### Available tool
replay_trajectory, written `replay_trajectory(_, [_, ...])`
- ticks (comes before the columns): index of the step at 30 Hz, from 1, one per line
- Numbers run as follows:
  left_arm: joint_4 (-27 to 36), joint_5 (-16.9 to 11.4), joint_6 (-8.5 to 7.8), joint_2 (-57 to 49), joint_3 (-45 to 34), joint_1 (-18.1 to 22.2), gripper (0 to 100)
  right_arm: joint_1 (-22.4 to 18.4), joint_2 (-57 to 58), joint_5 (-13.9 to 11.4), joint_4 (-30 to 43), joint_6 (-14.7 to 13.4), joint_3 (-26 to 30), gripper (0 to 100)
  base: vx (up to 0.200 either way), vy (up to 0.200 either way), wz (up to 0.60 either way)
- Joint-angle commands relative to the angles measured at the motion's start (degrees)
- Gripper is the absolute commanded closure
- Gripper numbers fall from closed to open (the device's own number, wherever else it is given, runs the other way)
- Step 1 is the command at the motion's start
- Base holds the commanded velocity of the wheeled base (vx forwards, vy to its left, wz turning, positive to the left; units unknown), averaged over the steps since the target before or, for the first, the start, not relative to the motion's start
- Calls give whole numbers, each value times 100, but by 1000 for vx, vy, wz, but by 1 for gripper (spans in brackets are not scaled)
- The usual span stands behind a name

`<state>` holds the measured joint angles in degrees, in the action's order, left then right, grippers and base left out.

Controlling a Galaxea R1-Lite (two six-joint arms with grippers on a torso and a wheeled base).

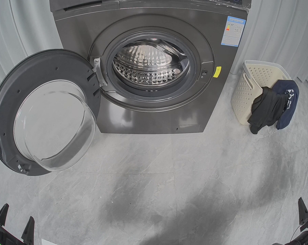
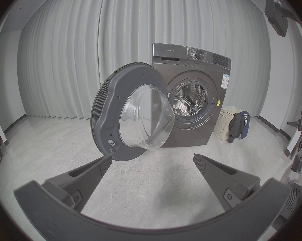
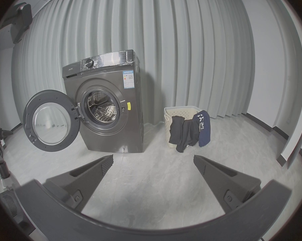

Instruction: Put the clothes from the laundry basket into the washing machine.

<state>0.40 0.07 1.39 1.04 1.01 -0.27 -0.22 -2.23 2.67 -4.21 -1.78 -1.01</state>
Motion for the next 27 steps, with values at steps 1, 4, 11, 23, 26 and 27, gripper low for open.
replay_trajectory(1, [4, 1, 10, -68, -75, 0, 0, 4, 223, 199, 34, -33, 101, 0, 0, 0, 0])
replay_trajectory(4, [4, 10, -7, -68, -75, 0, 0, 4, 223, 392, 87, -103, 101, 0, 0, 0, 0])
replay_trajectory(11, [4, 1, 2, -68, -75, 0, 0, 13, 223, -56, 280, -42, 101, 0, 0, -171, 0])
replay_trajectory(23, [-5, 1, 10, -68, -75, 0, 0, 13, 223, -153, 377, 152, 101, 0, 0, -200, 0])
replay_trajectory(26, [-5, 10, 10, -68, -75, 0, 0, 13, 223, -144, 377, 116, 101, 0, 0, -200, 0])
replay_trajectory(27, [-5, 10, 10, -68, -75, 0, 0, 13, 223, -144, 377, 108, 101, 0, 0, -200, 0])
